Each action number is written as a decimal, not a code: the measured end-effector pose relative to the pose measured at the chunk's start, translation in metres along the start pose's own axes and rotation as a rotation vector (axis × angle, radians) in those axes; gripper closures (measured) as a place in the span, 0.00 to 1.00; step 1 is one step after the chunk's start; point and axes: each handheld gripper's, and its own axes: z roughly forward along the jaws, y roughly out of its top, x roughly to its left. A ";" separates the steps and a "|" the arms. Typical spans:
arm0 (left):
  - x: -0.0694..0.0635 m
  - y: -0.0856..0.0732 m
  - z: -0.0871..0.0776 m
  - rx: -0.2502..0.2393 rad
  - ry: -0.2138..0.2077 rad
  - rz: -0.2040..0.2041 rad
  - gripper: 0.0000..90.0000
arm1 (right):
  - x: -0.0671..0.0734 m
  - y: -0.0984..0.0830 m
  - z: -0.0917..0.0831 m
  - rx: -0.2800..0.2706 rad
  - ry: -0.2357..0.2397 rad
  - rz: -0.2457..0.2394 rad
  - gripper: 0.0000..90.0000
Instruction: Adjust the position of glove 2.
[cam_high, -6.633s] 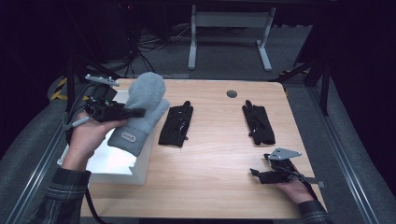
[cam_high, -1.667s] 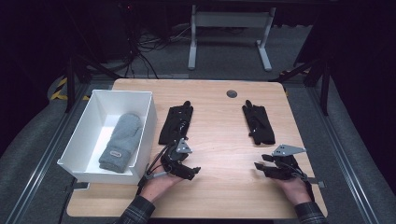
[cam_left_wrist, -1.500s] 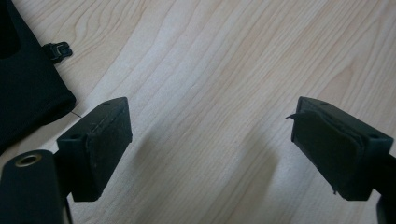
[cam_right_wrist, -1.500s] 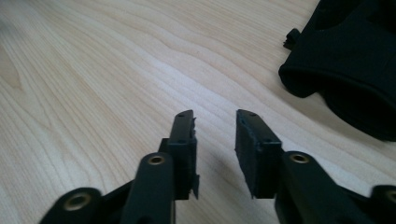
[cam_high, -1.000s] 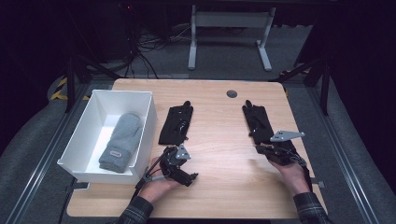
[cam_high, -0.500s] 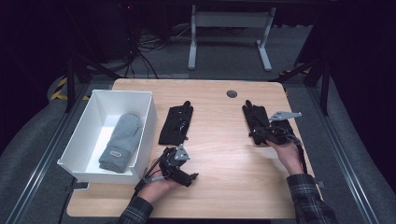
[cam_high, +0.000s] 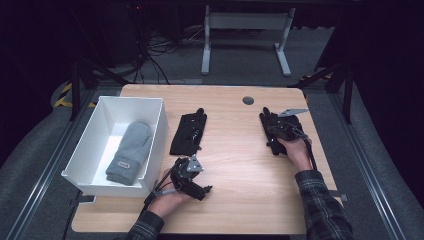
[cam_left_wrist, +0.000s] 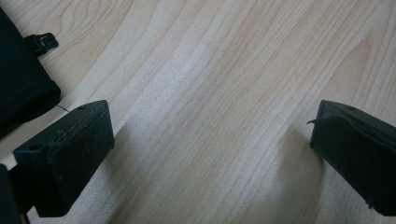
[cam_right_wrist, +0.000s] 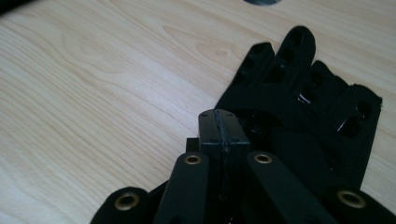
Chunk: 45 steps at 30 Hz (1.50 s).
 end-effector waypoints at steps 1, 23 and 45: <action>0.000 0.000 0.000 0.000 0.000 0.000 0.00 | 0.000 -0.001 0.002 0.004 -0.001 -0.001 1.00; 0.000 0.000 0.000 0.000 -0.002 0.003 0.00 | 0.021 -0.032 -0.012 0.026 0.058 -0.023 1.00; 0.000 0.000 0.000 -0.001 -0.003 0.001 0.00 | 0.078 -0.064 -0.050 0.082 0.165 -0.125 1.00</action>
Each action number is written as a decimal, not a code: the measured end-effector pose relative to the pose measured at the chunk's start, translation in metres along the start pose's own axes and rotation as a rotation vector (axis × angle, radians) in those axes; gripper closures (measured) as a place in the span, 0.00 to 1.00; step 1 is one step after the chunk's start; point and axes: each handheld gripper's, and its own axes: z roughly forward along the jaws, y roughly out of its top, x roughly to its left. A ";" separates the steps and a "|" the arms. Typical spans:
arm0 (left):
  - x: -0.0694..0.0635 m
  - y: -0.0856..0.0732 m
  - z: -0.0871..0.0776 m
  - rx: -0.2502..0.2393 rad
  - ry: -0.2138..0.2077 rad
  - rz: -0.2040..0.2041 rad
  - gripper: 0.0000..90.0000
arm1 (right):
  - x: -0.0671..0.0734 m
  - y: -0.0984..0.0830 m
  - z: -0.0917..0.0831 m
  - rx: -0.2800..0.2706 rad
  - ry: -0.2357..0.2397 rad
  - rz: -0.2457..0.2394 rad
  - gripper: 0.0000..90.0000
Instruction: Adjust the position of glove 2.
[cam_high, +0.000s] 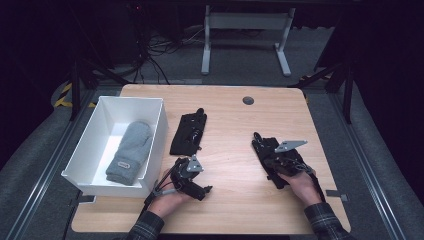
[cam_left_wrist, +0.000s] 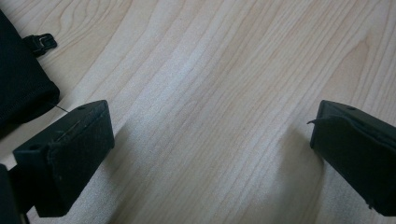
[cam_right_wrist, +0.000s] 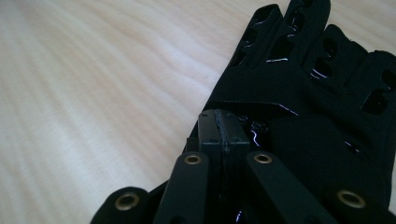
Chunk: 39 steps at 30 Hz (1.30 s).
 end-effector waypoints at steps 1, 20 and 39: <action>0.000 0.000 0.000 0.000 0.001 0.000 0.00 | 0.003 -0.002 -0.001 0.002 0.006 -0.003 1.00; 0.000 0.000 0.000 0.000 0.000 0.002 0.00 | 0.057 -0.015 -0.010 0.010 0.119 -0.081 1.00; 0.000 0.000 0.000 0.003 0.000 0.002 0.00 | 0.018 -0.035 -0.035 -0.004 0.025 0.003 1.00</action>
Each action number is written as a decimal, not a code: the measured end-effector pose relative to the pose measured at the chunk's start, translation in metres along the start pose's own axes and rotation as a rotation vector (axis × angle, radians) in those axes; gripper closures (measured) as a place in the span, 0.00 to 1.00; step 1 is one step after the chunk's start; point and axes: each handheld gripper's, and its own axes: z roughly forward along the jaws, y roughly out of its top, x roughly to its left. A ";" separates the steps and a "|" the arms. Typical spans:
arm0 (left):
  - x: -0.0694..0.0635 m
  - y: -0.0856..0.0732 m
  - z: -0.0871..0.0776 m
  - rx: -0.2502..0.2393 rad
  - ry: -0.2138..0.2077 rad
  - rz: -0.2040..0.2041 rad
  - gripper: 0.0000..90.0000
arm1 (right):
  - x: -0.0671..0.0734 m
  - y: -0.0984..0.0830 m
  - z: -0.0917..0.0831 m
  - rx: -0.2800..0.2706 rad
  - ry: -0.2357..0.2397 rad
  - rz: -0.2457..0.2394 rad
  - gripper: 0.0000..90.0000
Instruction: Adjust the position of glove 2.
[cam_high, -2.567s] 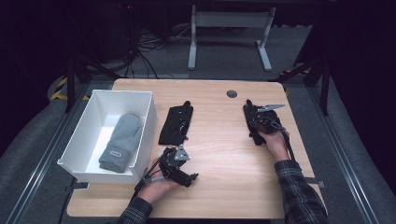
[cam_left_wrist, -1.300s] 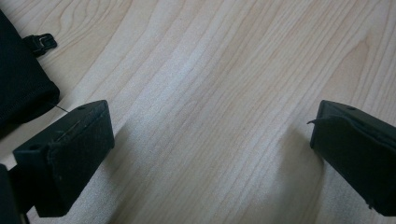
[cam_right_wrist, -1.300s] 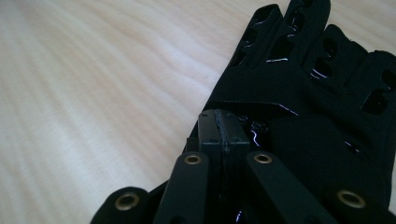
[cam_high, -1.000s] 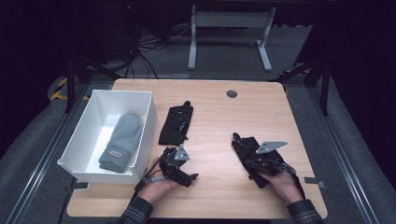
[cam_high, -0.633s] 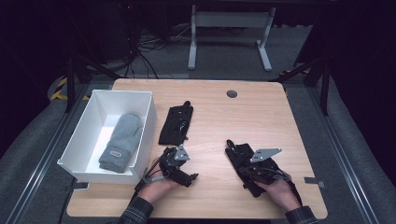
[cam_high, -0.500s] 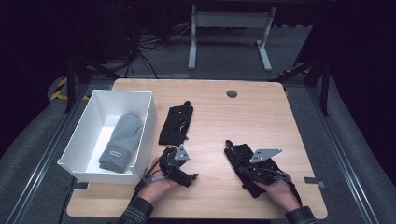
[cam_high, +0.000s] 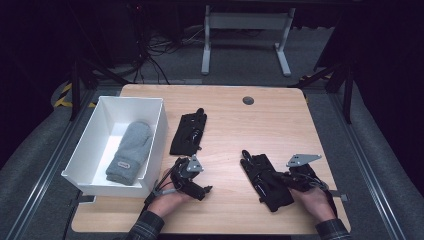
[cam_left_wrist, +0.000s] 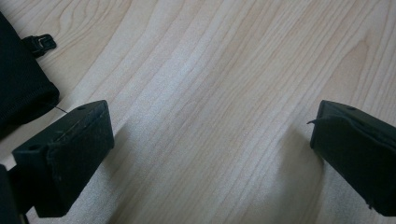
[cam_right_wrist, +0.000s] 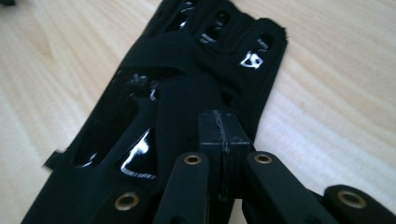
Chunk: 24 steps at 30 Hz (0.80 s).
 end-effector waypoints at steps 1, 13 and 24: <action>0.000 0.000 0.000 -0.003 -0.001 0.002 0.00 | 0.002 -0.001 -0.001 0.000 0.005 -0.002 1.00; -0.001 0.003 0.000 0.022 0.004 -0.004 0.01 | 0.021 -0.008 -0.015 -0.053 0.015 -0.030 1.00; 0.012 0.023 -0.012 0.037 0.070 -0.056 0.50 | -0.022 -0.025 -0.013 -0.096 -0.139 0.083 0.43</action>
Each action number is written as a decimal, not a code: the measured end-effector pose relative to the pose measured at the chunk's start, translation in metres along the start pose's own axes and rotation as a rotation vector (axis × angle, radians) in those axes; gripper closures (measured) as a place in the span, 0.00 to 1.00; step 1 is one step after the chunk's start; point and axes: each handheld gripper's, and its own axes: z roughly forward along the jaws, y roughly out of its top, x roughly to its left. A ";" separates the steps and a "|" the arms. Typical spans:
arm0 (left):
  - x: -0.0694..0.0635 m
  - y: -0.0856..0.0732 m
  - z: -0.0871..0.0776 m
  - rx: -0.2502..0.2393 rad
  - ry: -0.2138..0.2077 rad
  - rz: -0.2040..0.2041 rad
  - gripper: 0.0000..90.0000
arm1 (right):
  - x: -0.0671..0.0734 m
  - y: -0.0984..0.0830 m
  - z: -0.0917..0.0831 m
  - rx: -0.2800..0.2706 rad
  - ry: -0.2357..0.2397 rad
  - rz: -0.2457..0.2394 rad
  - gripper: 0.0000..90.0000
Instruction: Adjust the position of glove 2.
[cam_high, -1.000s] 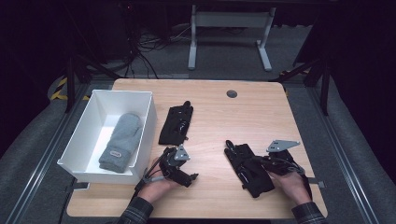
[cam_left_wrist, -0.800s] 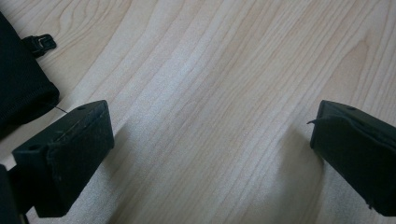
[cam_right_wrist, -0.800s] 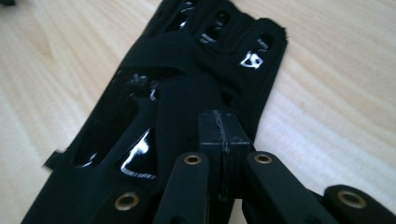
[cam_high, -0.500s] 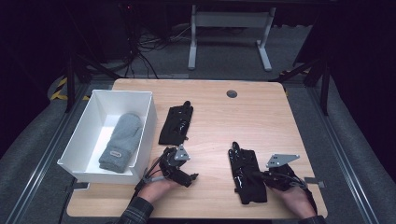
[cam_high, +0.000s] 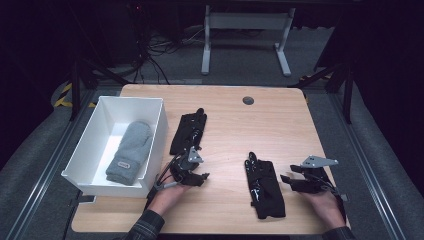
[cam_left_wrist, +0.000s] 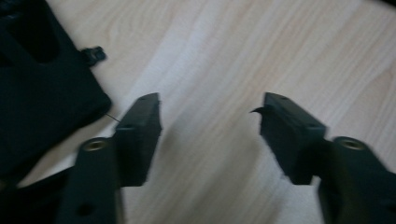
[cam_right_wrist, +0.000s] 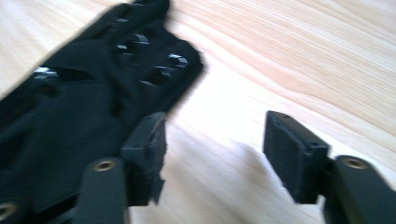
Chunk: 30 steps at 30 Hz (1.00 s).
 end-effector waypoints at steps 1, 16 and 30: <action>0.002 0.002 -0.001 -0.005 0.002 -0.012 0.57 | -0.002 -0.001 0.001 0.001 -0.014 0.003 0.41; 0.048 0.046 0.008 -0.009 0.170 -0.128 1.00 | -0.008 -0.010 0.009 -0.023 -0.037 0.008 0.23; 0.085 0.054 0.039 0.032 0.210 -0.193 1.00 | -0.007 -0.010 0.010 -0.017 -0.030 -0.001 0.20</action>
